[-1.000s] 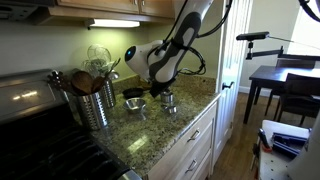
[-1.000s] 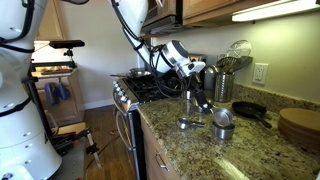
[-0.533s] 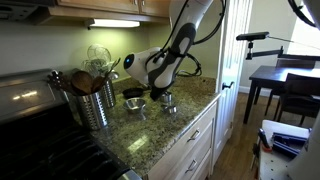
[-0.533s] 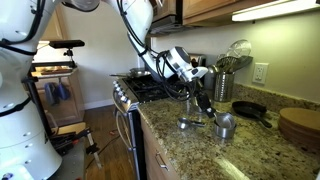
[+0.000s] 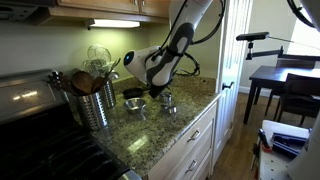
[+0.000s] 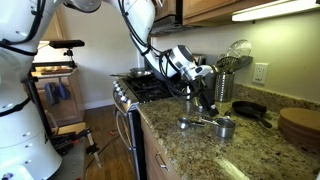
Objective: Stack the cups
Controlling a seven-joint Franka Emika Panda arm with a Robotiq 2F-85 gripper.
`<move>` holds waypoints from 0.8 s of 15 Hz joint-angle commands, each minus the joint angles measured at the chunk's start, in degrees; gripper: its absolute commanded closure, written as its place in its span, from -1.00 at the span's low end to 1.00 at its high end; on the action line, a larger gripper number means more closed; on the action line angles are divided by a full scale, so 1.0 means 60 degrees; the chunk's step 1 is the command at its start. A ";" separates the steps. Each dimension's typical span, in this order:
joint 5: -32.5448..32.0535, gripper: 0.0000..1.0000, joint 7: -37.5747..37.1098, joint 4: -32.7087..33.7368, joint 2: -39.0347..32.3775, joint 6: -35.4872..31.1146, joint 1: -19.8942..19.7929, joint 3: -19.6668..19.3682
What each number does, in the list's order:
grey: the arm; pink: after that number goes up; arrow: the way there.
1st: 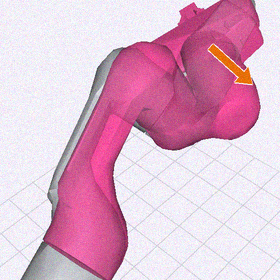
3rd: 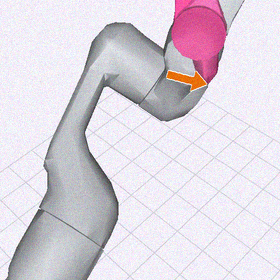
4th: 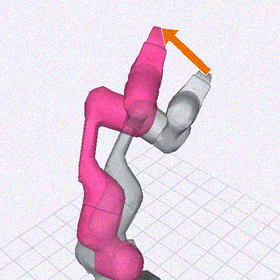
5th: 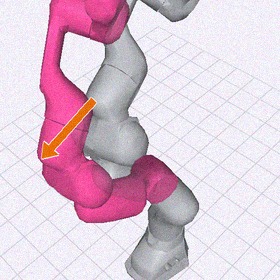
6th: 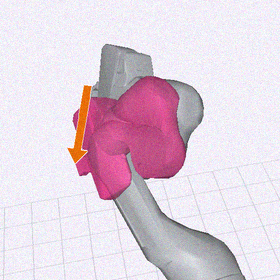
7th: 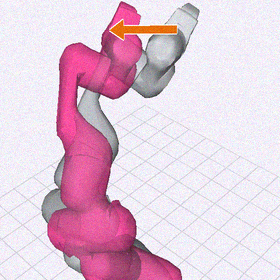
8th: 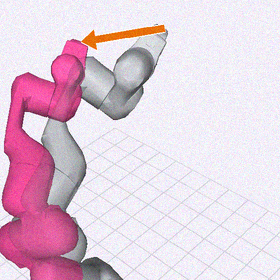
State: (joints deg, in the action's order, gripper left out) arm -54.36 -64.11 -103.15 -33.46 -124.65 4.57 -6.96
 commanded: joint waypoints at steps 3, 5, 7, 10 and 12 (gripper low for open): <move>0.2147 -0.98 0.1144 -0.0683 0.0829 -0.0694 -0.0739 0.0419; 0.3153 -1.00 0.1565 -0.0886 0.1019 -0.0916 -0.0790 0.0446; 0.4037 -1.00 0.1949 -0.1065 0.1159 -0.1075 -0.0723 0.0375; 0.5099 -1.00 0.2463 -0.1390 0.1328 -0.1286 -0.0608 0.0239; 0.5587 -1.00 0.2764 -0.1674 0.1424 -0.1313 -0.0624 0.0160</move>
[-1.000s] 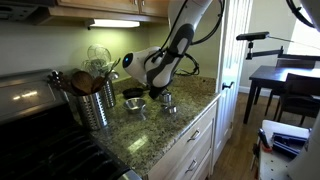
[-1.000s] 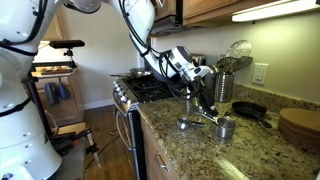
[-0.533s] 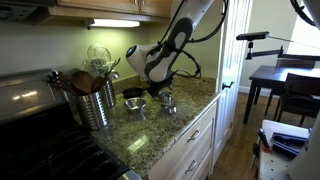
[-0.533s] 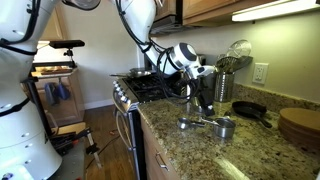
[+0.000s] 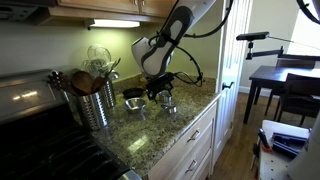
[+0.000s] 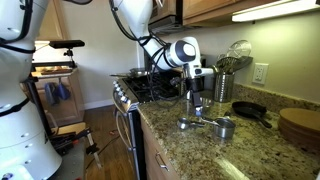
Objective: Stack the cups
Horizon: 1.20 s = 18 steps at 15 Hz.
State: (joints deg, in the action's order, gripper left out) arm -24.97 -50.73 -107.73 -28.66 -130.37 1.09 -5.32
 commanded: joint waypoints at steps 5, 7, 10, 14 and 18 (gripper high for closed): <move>0.1238 -1.00 0.0851 -0.1719 0.0936 -0.0380 -0.0074 -0.0441; 0.1552 -1.00 0.1043 -0.1975 0.1014 -0.0596 -0.0202 -0.0478; 0.2328 -1.00 0.1471 -0.2345 0.1124 -0.1205 -0.0460 -0.0499; 0.2943 -1.00 0.1978 -0.2570 0.1157 -0.1580 -0.0604 -0.0656; 0.3266 -0.34 0.2243 -0.2681 0.1209 -0.1689 -0.0606 -0.0777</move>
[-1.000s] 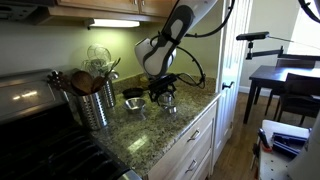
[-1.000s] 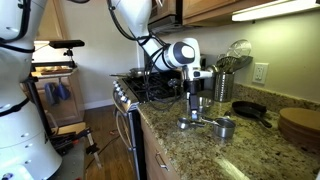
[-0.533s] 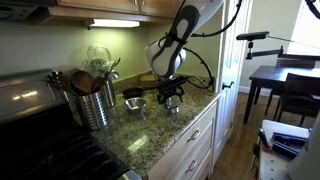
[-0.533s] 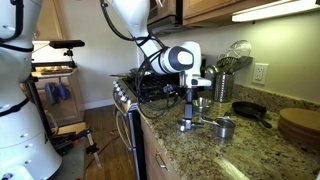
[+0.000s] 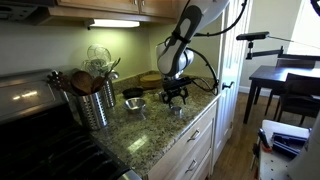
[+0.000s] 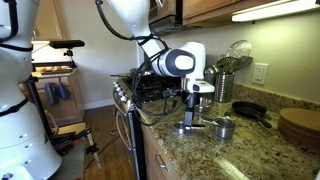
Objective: Stack the cups
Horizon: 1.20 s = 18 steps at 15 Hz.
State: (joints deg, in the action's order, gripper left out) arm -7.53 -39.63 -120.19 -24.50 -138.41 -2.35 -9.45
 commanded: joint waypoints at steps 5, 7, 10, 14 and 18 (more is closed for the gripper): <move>0.0508 0.33 0.0530 -0.0639 0.0525 -0.0345 0.0012 -0.0129; 0.0516 0.59 0.0541 -0.0645 0.0523 -0.0341 0.0024 -0.0134; 0.0508 0.79 0.0533 -0.0649 0.0518 -0.0322 0.0036 -0.0142; 0.0341 0.75 0.0438 -0.0657 0.0661 -0.0283 0.0083 -0.0263; 0.0014 0.74 0.0238 -0.0590 0.1015 -0.0158 0.0153 -0.0561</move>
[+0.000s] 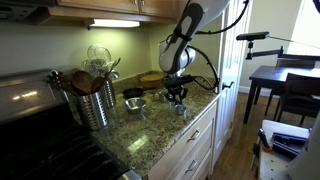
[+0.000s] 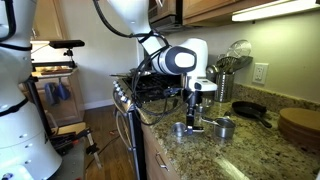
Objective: Stack the cups
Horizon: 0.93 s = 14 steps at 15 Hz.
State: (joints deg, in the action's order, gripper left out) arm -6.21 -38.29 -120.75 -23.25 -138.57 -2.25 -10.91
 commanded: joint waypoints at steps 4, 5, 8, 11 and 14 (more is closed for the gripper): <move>-0.0728 0.93 -0.0209 -0.0244 0.1355 0.0005 0.0131 -0.0619; -0.0778 0.93 -0.0220 -0.0152 0.1460 0.0025 0.0082 -0.0638; -0.0812 0.84 -0.0242 0.0090 0.1614 0.0059 -0.0013 -0.0638; -0.0621 0.84 -0.0218 0.0243 0.1606 -0.0095 -0.0071 -0.0562; -0.1012 0.84 -0.0707 0.0586 0.1480 -0.0004 0.0093 -0.0645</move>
State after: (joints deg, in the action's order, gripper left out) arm -9.71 -39.37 -118.18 -15.00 -138.56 -2.28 -14.52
